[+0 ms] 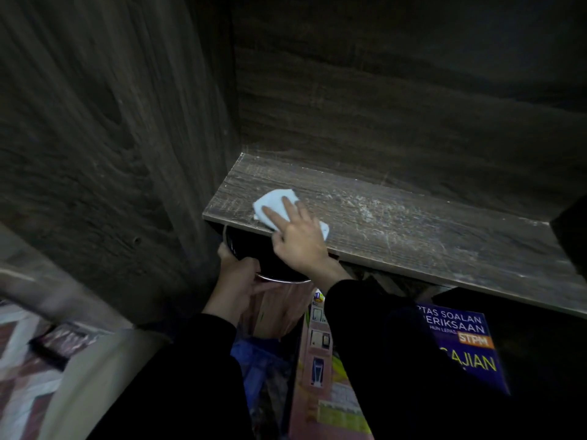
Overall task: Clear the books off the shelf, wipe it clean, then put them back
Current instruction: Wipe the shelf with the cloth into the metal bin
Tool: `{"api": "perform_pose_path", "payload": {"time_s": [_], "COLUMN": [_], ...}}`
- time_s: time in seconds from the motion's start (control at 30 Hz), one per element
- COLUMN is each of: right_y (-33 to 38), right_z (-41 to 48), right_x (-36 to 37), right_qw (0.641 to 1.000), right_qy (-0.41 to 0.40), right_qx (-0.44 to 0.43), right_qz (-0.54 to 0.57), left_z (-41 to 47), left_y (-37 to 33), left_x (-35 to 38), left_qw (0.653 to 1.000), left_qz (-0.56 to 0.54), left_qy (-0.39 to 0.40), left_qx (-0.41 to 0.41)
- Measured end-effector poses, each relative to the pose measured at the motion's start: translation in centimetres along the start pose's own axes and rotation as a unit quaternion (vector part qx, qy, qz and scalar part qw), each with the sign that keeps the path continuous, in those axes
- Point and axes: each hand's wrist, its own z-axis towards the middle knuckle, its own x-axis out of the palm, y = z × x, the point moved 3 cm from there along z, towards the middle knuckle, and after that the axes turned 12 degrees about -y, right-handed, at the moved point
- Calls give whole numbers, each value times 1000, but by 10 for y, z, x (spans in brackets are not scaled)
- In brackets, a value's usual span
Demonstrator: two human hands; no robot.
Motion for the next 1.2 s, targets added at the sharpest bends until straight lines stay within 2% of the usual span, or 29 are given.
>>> {"api": "perform_pose_path", "payload": {"time_s": [0.13, 0.2, 0.3, 0.4, 0.5, 0.6, 0.7, 0.77, 0.83, 0.87, 0.97, 1.03, 1.2], "right_y": [-4, -17, -51, -100, -165, -236, -297, -324, -333, -331, -310, -287, -206], "right_z": [-13, -16, -20, -27, -44, -78, -124, -151, -170, -174, -160, -137, -72], "right_x": [-7, -15, -35, -67, -103, -136, -164, -167, -154, -147, -129, -118, -78], "right_qw": [991, 984, 952, 882, 831, 815, 818, 838, 862, 868, 875, 881, 920], "right_qy": [24, 24, -45, -141, -254, -346, -346, -261, -160, -138, -146, -120, -65], "right_qx": [-126, -125, -8, 176, 291, 376, 452, 478, 471, 459, 442, 440, 378], "right_qz": [33, 128, 301, 413, 401, 274, 80, -31, -102, -127, -136, -128, -73], "left_z": [3, 0, -4, -4, -4, -5, 1, 5, 7, 7, 5, 2, -3], "left_y": [0, -1, -1, 1, 2, 2, 5, 6, 6, 6, 5, 5, 3], "left_x": [-1, 1, 4, 6, 9, 12, 13, 13, 14, 14, 15, 17, 17], "left_qw": [1000, 1000, 1000, 1000, 1000, 1000, 1000, 1000, 1000, 1000, 1000, 1000, 1000], "left_qz": [-1, -5, -13, -14, -18, -10, 1, 9, 13, 12, 8, 10, 3], "left_qy": [7, 8, 9, 10, 10, 2, 1, -3, -7, -9, -3, -7, -11], "left_qx": [1, -2, -7, -4, -6, 2, 10, 9, 7, 8, 11, 6, -1]}}
